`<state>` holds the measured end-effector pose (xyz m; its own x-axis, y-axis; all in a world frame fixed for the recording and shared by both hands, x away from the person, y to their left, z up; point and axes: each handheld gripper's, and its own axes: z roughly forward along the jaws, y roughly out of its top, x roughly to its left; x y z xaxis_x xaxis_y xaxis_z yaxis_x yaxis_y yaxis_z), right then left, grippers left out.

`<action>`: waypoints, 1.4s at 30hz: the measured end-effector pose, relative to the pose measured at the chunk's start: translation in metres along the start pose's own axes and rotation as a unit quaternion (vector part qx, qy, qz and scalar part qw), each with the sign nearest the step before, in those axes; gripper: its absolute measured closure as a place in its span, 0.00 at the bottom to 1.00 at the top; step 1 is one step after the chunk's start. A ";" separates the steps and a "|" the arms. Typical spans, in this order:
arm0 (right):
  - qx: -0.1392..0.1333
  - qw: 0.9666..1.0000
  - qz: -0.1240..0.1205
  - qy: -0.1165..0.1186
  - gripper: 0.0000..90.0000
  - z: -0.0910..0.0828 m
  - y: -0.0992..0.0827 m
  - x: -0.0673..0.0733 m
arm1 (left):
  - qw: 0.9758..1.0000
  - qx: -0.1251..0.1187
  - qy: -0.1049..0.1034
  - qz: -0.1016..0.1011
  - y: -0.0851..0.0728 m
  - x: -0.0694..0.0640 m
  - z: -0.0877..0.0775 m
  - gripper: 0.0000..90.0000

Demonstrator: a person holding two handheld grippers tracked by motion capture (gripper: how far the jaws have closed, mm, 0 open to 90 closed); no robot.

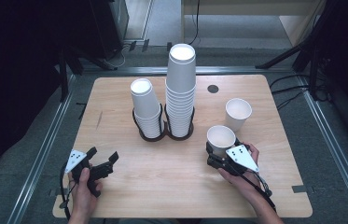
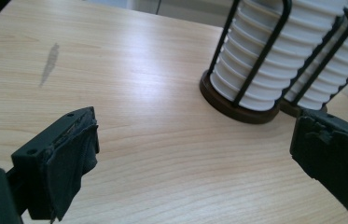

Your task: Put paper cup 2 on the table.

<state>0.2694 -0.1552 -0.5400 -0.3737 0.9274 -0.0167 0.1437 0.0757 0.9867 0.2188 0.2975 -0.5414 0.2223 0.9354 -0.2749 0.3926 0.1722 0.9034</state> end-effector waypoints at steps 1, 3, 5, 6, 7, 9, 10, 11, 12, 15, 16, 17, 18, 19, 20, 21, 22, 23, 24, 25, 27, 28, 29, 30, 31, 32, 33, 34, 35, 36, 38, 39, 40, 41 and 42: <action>0.003 1.000 -0.002 0.001 0.12 0.000 -0.001 0.001 | 1.000 -0.001 0.001 -0.003 0.000 0.001 0.000 0.02; 0.008 1.000 -0.004 0.002 0.12 0.000 -0.001 0.002 | 1.000 -0.001 0.004 -0.002 -0.001 0.002 0.000 0.02; 0.012 1.000 -0.006 0.002 0.12 0.000 -0.002 0.004 | 1.000 0.001 0.003 0.000 -0.002 0.002 0.001 0.02; 0.013 1.000 -0.008 0.001 0.12 0.000 -0.002 0.004 | 1.000 0.001 0.003 -0.001 -0.003 0.002 0.001 0.02; 0.014 1.000 -0.009 -0.001 0.12 0.000 -0.003 0.004 | 1.000 0.003 0.002 0.000 -0.003 0.002 0.002 0.02; 0.014 1.000 -0.009 0.000 0.12 -0.001 -0.003 0.005 | 1.000 0.004 0.001 0.000 -0.004 0.002 0.003 0.02; 0.016 1.000 -0.009 0.001 0.12 -0.001 -0.003 0.004 | 1.000 0.004 0.000 -0.001 -0.004 0.001 0.003 0.02; 0.019 1.000 -0.009 0.002 0.12 -0.001 -0.002 0.004 | 1.000 0.004 0.000 -0.001 -0.004 0.001 0.004 0.02; 0.021 1.000 -0.009 0.004 0.12 -0.002 -0.002 0.003 | 1.000 0.006 0.000 0.001 -0.005 0.001 0.004 0.02; 0.026 1.000 -0.001 0.014 0.11 -0.003 -0.001 0.001 | 1.000 0.009 -0.001 0.003 -0.006 0.000 0.006 0.02; 0.027 1.000 -0.001 0.016 0.11 -0.004 -0.001 0.001 | 1.000 0.008 -0.002 0.002 -0.006 -0.001 0.006 0.02; 0.027 0.999 -0.006 0.018 0.11 -0.005 -0.002 0.001 | 1.000 0.007 -0.003 0.001 -0.005 -0.001 0.006 0.02; 0.025 0.999 -0.008 0.019 0.11 -0.005 -0.002 0.001 | 1.000 0.006 -0.004 0.000 -0.005 -0.001 0.007 0.02; 0.025 0.999 -0.012 0.022 0.11 -0.006 -0.003 0.001 | 1.000 0.006 -0.004 -0.001 -0.004 -0.001 0.008 0.02; 0.025 0.999 -0.014 0.024 0.11 -0.007 -0.005 0.002 | 1.000 0.005 -0.004 -0.001 -0.003 -0.002 0.008 0.02; 0.027 0.999 -0.015 0.027 0.10 -0.007 -0.006 0.002 | 1.000 0.004 -0.004 -0.002 -0.003 -0.003 0.010 0.02; 0.030 0.999 -0.018 0.027 0.10 -0.007 -0.007 0.003 | 1.000 0.004 -0.005 -0.003 -0.003 -0.003 0.010 0.02; 0.031 0.999 -0.020 0.026 0.10 -0.008 -0.007 0.003 | 1.000 0.004 -0.006 -0.002 -0.003 -0.003 0.011 0.02; 0.032 0.999 -0.021 0.028 0.10 -0.008 -0.008 0.003 | 1.000 0.005 -0.007 -0.002 -0.003 -0.004 0.012 0.02; 0.034 0.999 -0.016 0.033 0.10 -0.008 -0.007 0.003 | 1.000 0.005 -0.006 0.000 -0.003 -0.005 0.012 0.02; 0.040 0.998 -0.014 0.043 0.07 -0.009 -0.005 0.002 | 1.000 0.004 -0.006 0.002 -0.003 -0.006 0.013 0.02; 0.044 0.998 -0.015 0.048 0.04 -0.010 -0.004 0.002 | 1.000 0.004 -0.006 0.003 -0.003 -0.006 0.013 0.02; 0.046 0.997 -0.017 0.052 0.00 -0.010 -0.004 0.002 | 1.000 0.003 -0.006 0.002 -0.003 -0.006 0.013 0.02; 0.050 0.997 -0.019 0.054 0.00 -0.011 -0.003 0.002 | 1.000 0.002 -0.007 0.001 -0.003 -0.006 0.013 0.02; 0.055 0.997 -0.022 0.052 0.00 -0.012 -0.002 0.002 | 1.000 0.002 -0.007 0.002 -0.003 -0.006 0.013 0.02; 0.059 0.997 -0.022 0.054 0.00 -0.013 -0.001 0.002 | 1.000 0.002 -0.007 0.003 -0.003 -0.006 0.013 0.02; 0.059 0.997 -0.022 0.052 0.00 -0.015 0.000 0.001 | 1.000 0.002 -0.006 0.003 -0.003 -0.006 0.013 0.02; 0.059 0.997 -0.023 0.053 0.00 -0.016 0.001 0.001 | 1.000 0.002 -0.007 0.002 -0.003 -0.006 0.013 0.02; 0.058 0.996 -0.023 0.057 0.00 -0.018 0.002 0.000 | 1.000 0.003 -0.006 0.003 -0.003 -0.005 0.013 0.02; 0.057 0.997 -0.023 0.055 0.00 -0.019 0.003 -0.001 | 1.000 0.004 -0.005 0.005 -0.004 -0.005 0.013 0.02; 0.059 0.997 -0.021 0.055 0.00 -0.021 0.003 -0.003 | 1.000 0.005 -0.004 0.007 -0.005 -0.006 0.014 0.02; 0.060 0.997 -0.022 0.054 0.00 -0.022 0.004 -0.003 | 1.000 0.006 -0.004 0.007 -0.005 -0.006 0.014 0.02; 0.059 0.997 -0.023 0.054 0.00 -0.024 0.004 -0.005 | 1.000 0.005 -0.004 0.006 -0.004 -0.006 0.014 0.02; 0.059 0.996 -0.022 0.059 0.00 -0.025 0.004 -0.006 | 1.000 0.004 -0.005 0.007 -0.004 -0.006 0.014 0.02; 0.061 0.996 -0.020 0.063 0.00 -0.028 0.005 -0.008 | 1.000 0.002 -0.005 0.007 -0.004 -0.006 0.014 0.02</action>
<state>0.2477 -0.1726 -0.5304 -0.4925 0.8699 -0.0276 0.2330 0.1623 0.9588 0.2282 0.2867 -0.5476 0.2360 0.9348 -0.2654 0.3939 0.1577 0.9055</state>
